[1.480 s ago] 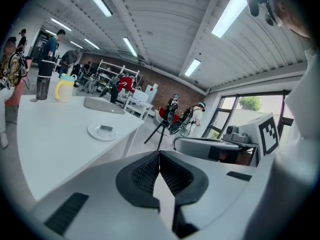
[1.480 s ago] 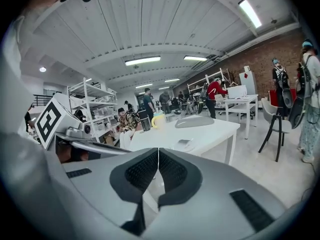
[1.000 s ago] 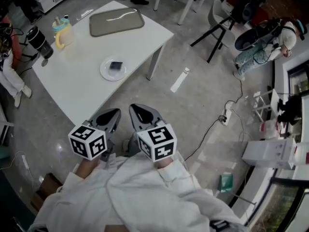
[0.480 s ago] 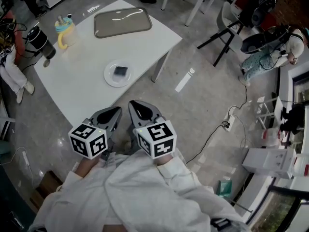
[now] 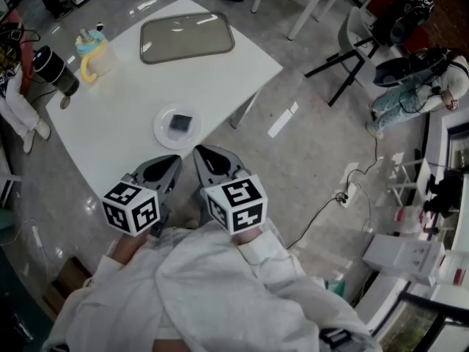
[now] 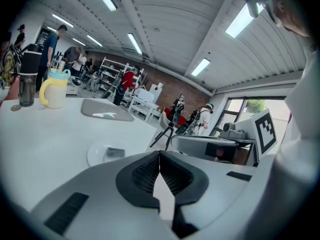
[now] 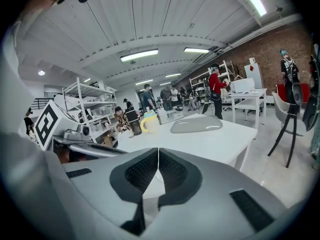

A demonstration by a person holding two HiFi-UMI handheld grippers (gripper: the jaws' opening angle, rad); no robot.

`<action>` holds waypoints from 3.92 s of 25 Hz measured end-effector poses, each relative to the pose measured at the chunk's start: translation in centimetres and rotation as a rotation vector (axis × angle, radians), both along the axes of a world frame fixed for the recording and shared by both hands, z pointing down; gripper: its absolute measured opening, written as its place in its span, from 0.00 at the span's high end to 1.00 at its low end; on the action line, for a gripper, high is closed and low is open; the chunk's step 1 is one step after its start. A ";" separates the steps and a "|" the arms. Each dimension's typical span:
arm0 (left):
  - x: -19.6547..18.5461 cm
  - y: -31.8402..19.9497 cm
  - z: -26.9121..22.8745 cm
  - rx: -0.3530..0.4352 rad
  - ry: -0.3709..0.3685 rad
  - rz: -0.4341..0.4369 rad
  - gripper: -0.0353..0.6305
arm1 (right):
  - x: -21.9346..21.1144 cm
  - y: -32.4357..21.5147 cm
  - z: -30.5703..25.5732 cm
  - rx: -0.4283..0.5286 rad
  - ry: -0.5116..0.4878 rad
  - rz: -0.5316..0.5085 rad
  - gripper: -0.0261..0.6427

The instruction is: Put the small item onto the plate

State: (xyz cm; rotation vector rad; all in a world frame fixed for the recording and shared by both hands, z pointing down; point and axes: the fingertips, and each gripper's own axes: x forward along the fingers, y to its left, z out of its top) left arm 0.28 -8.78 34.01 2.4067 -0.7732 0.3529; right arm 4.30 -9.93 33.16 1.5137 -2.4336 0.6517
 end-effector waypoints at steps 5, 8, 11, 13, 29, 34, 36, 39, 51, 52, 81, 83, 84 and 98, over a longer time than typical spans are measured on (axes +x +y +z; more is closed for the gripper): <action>0.5 -3.8 -0.1 0.004 -0.008 -0.032 0.93 | 1.1 -4.1 0.0 0.001 -0.011 -0.022 0.94; 0.9 -5.7 -0.5 0.004 -0.008 -0.056 0.93 | 1.4 -6.2 -0.4 0.003 -0.017 -0.046 0.94; 1.6 -7.8 -1.0 0.008 -0.006 -0.073 0.93 | 1.9 -8.2 -0.7 0.006 -0.013 -0.072 0.94; 2.2 -9.3 -1.1 0.011 -0.007 -0.079 0.93 | 2.4 -9.6 -0.7 0.002 -0.011 -0.083 0.94; 6.6 -17.3 -0.3 0.003 -0.016 -0.166 0.93 | 6.8 -16.5 0.5 -0.017 -0.007 -0.213 0.94; 7.2 -17.0 0.4 -0.015 -0.030 -0.179 0.93 | 6.8 -16.9 1.4 -0.041 -0.020 -0.243 0.94; 7.1 -16.9 0.7 -0.027 -0.034 -0.180 0.93 | 6.4 -16.7 1.9 -0.057 -0.017 -0.262 0.94; 6.5 -16.9 1.1 -0.036 -0.038 -0.190 0.93 | 5.7 -16.6 2.6 -0.074 -0.022 -0.276 0.94; 4.1 -16.6 2.1 -0.075 -0.022 -0.174 0.93 | 4.1 -16.9 3.1 -0.103 -0.001 -0.254 0.94; 3.9 -16.6 2.1 -0.075 -0.026 -0.168 0.93 | 4.0 -17.0 2.9 -0.103 0.000 -0.250 0.94; -2.3 -16.1 7.3 -0.246 -0.079 -0.286 0.93 | 2.1 -15.9 7.7 -0.257 -0.011 -0.243 0.94; -2.7 -15.7 7.7 -0.267 -0.076 -0.294 0.93 | 2.2 -15.8 8.1 -0.270 -0.010 -0.241 0.94; -2.9 -15.6 8.0 -0.275 -0.077 -0.299 0.93 | 2.2 -15.7 8.4 -0.276 -0.009 -0.241 0.94; -5.2 -13.4 12.2 -0.387 -0.157 -0.351 0.89 | 2.1 -14.3 11.6 -0.372 0.023 -0.253 0.94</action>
